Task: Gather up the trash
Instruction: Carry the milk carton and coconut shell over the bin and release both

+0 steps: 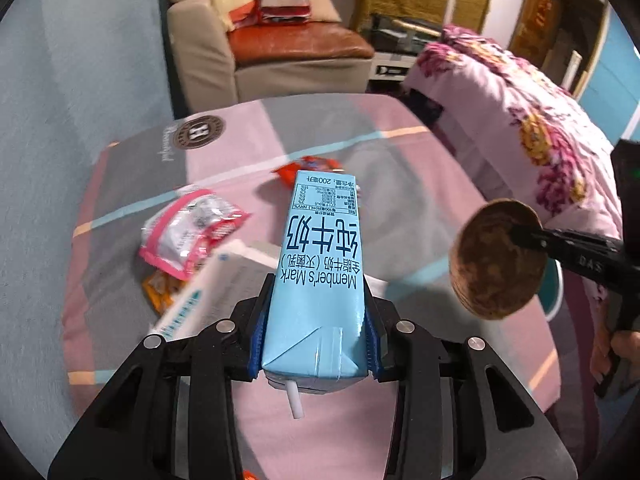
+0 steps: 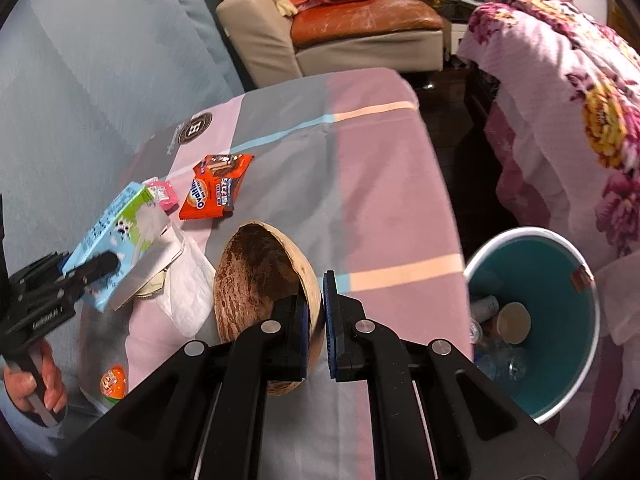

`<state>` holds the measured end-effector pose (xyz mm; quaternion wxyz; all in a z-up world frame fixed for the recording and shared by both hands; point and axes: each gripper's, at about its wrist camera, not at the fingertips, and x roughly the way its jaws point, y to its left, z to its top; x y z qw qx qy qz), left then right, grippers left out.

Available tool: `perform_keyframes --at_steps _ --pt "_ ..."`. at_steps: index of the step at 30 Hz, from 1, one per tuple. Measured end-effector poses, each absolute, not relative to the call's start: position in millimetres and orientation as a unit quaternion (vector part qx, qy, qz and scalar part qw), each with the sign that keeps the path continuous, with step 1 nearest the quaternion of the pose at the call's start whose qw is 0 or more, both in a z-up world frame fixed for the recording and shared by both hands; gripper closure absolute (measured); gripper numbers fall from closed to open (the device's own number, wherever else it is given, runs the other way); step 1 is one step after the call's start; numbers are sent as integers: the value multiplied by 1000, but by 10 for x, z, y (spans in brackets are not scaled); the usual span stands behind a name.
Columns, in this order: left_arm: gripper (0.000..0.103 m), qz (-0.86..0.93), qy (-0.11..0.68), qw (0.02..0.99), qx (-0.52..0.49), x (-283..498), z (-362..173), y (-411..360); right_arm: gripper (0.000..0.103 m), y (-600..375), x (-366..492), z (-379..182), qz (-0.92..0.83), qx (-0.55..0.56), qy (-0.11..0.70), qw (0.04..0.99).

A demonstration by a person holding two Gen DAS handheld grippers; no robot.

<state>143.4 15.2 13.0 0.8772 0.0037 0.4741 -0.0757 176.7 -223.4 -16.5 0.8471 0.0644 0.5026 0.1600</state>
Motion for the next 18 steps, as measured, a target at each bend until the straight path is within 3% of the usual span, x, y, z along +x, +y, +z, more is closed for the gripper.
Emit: perform_keyframes --at_steps 18 --pt "64 -212 491 843 64 1564 22 -1717 96 -3907 1245 52 18 116 442 889"
